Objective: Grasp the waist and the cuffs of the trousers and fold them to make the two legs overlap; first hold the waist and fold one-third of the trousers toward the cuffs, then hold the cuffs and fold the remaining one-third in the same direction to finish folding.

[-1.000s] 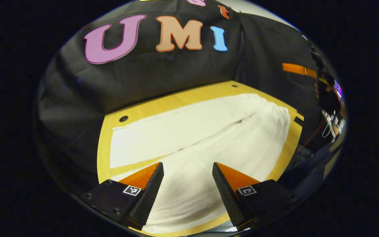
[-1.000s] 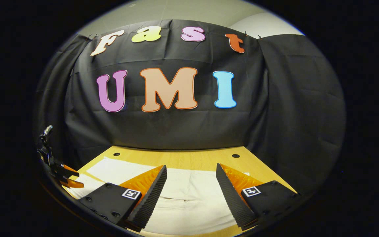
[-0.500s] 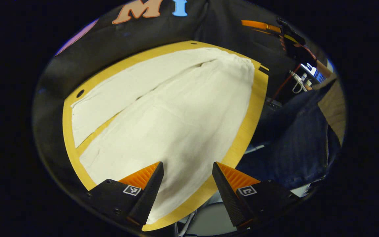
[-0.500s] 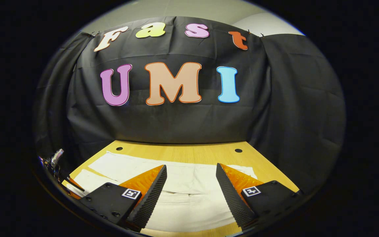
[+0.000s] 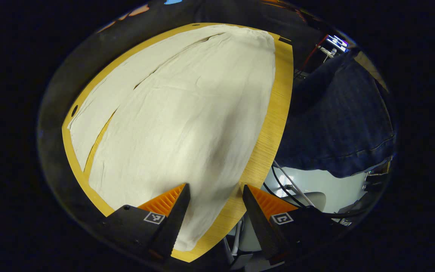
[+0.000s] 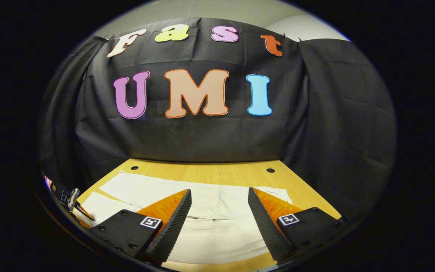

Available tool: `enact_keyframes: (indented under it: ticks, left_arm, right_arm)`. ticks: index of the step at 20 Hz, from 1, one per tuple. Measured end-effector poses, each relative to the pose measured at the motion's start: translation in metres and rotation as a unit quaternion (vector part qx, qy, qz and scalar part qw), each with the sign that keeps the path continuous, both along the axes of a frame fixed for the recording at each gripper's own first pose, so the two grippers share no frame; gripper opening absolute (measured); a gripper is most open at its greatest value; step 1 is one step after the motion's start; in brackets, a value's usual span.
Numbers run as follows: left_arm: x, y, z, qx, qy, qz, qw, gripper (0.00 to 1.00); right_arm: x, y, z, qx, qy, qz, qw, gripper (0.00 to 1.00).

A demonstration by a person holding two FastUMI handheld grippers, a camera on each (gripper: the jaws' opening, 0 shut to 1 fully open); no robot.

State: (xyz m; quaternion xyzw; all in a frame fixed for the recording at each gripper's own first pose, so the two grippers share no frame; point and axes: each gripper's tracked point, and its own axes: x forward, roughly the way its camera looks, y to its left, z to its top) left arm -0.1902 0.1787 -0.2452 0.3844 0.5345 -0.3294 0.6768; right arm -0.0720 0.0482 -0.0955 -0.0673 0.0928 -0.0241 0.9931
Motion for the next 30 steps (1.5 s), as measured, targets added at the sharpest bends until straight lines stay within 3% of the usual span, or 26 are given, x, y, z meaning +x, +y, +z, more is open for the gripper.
enact_keyframes:
  ticks: [3,7,9,14,19,20,21,24,30]
  left_arm:
    - [0.000,0.005,-0.001,0.026,0.007,-0.023,0.999,0.85]
    - [0.004,0.008,-0.005,0.060,0.029,-0.024,0.997,0.86]
    - [0.006,0.009,-0.004,0.077,0.037,-0.021,0.996,0.82]
    - [0.019,0.012,-0.004,0.094,0.045,0.012,0.994,0.48]
    - [0.032,0.018,-0.005,0.112,0.051,0.018,0.992,0.15]
    - [0.032,0.018,-0.003,0.115,0.054,0.020,0.992,0.04]
    - [0.032,0.017,-0.004,0.114,0.055,0.020,0.992,0.01]
    - [0.033,0.018,-0.005,0.116,0.059,0.027,0.991,0.00]
    - [0.034,0.018,-0.007,0.117,0.057,0.046,0.990,0.00]
  right_arm:
    - [0.003,0.000,-0.003,-0.001,0.004,0.003,1.000,0.96]
    - [0.005,0.002,-0.007,0.000,0.008,0.010,1.000,0.92]
    - [0.007,0.002,-0.012,-0.002,0.012,0.017,1.000,0.96]
    - [0.015,0.003,-0.024,-0.019,0.038,0.047,0.998,0.96]
    - [0.024,0.009,-0.042,-0.058,0.074,0.111,0.989,0.96]
    - [0.024,0.009,-0.046,-0.066,0.083,0.125,0.986,0.98]
    - [0.026,0.010,-0.052,-0.076,0.092,0.139,0.983,0.97]
    - [0.022,0.006,-0.076,-0.108,0.129,0.187,0.968,0.96]
    - [0.004,-0.029,-0.140,-0.166,0.237,0.268,0.919,0.97]
